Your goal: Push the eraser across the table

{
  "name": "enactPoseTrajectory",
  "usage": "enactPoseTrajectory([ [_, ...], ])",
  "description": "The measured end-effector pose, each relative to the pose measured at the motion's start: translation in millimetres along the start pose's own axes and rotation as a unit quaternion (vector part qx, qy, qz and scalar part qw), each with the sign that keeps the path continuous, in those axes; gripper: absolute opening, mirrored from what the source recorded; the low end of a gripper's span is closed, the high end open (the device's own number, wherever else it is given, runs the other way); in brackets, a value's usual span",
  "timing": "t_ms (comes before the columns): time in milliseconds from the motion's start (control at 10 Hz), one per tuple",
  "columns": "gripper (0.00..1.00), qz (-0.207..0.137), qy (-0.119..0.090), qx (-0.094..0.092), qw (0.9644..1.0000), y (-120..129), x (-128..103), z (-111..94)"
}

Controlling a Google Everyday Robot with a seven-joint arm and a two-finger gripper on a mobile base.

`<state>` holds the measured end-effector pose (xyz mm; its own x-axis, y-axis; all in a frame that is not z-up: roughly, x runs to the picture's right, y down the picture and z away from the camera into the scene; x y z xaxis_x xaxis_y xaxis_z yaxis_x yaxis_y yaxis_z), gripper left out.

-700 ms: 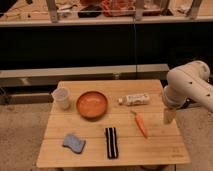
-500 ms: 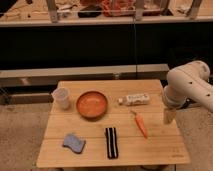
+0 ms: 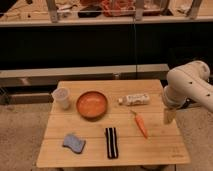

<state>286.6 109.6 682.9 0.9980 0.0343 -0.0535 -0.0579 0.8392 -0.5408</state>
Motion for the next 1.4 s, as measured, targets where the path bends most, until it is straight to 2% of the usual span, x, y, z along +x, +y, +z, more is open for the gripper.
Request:
enactPoseTrajectory([
  [900,0.8,-0.006,0.003,0.0,1.0,3.3,-1.5,2.3],
  [1200,0.8,-0.037,0.009,-0.001,0.9993,23.7,-39.7,21.9],
  [1400,0.8,-0.054,0.011,-0.001,0.9985,31.9,-45.6,29.4],
])
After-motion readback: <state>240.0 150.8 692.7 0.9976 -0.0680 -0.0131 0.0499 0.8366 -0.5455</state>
